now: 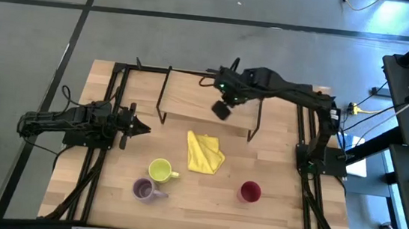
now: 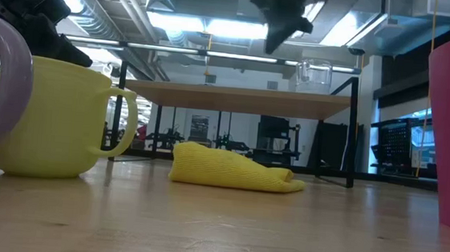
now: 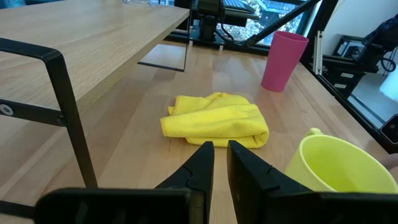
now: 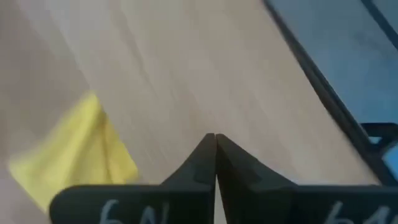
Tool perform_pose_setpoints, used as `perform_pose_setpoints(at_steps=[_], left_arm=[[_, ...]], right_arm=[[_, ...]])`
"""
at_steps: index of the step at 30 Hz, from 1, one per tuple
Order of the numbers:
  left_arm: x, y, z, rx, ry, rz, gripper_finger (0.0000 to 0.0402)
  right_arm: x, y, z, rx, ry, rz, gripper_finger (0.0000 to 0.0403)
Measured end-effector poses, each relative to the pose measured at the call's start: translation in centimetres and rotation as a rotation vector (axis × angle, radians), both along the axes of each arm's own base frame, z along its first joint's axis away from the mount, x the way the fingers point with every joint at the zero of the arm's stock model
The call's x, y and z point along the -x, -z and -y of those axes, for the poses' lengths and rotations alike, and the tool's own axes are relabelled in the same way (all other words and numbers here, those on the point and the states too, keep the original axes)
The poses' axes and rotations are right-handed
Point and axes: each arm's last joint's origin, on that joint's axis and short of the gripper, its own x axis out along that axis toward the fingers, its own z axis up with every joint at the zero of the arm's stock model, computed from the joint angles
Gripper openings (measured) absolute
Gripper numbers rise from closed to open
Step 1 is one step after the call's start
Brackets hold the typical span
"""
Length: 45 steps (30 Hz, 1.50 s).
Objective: Stack small to large cups/mugs on shelf
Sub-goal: Put the transparent mug to the right on the shelf
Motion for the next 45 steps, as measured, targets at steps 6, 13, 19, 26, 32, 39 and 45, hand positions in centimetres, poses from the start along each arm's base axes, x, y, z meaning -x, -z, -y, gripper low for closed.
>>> perform_pose_setpoints(at_steps=[6, 13, 19, 26, 32, 39, 45], left_arm=[[0.0, 0.0, 0.0, 0.0, 0.0, 0.0, 0.0039], [0.0, 0.0, 0.0, 0.0, 0.0, 0.0, 0.0039], [0.0, 0.0, 0.0, 0.0, 0.0, 0.0, 0.0039], [0.0, 0.0, 0.0, 0.0, 0.0, 0.0, 0.0039], [0.0, 0.0, 0.0, 0.0, 0.0, 0.0, 0.0039], [0.0, 0.0, 0.0, 0.0, 0.0, 0.001, 0.0039], [0.0, 0.0, 0.0, 0.0, 0.0, 0.0, 0.0039]], right_arm=[[-1.3, 2.3, -0.3, 0.017, 0.147, -0.057, 0.0005], [-1.3, 4.5, -2.2, 0.092, 0.163, -0.258, 0.0004], [-1.2, 4.4, -3.9, 0.133, 0.14, -0.275, 0.0005], [-0.7, 4.3, -4.9, 0.203, 0.146, -0.312, 0.0003], [-0.7, 4.3, -5.1, 0.164, 0.14, -0.31, 0.0003], [-0.7, 4.3, -4.6, 0.124, 0.14, -0.316, 0.0003], [-0.6, 4.4, -4.1, 0.061, 0.068, -0.348, 0.0003]])
